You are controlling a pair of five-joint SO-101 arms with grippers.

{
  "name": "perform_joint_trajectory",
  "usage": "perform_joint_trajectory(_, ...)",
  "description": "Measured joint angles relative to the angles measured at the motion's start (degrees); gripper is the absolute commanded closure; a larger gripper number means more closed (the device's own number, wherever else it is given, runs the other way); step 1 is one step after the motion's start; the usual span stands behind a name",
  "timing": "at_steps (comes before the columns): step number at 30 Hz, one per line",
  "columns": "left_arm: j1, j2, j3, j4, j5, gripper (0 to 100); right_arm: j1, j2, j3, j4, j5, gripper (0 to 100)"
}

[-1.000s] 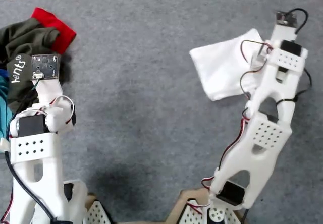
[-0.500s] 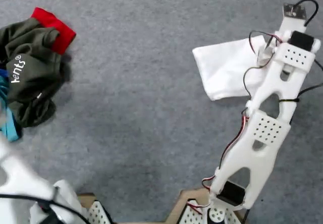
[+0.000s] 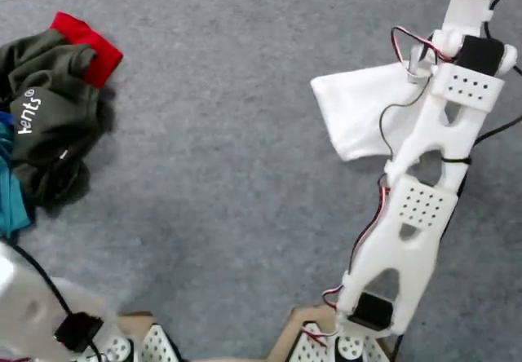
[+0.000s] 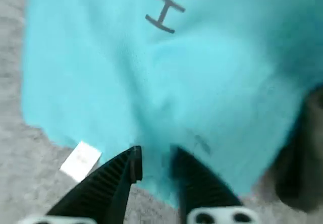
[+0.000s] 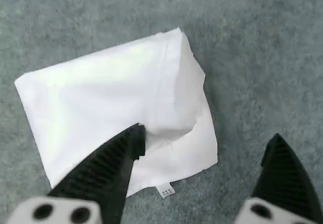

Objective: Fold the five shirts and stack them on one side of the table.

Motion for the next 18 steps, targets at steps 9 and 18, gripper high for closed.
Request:
perform_joint_trajectory(9, 1.93, 3.78, -14.95, 13.36, -0.09, 94, 0.00, -0.09, -3.87, 0.26, -0.35, 63.8)
perform_joint_trajectory(18, 1.85, 3.08, -16.18, 18.20, 3.25, 74, 0.00, -4.31, -3.87, 0.44, -2.46, 63.8)
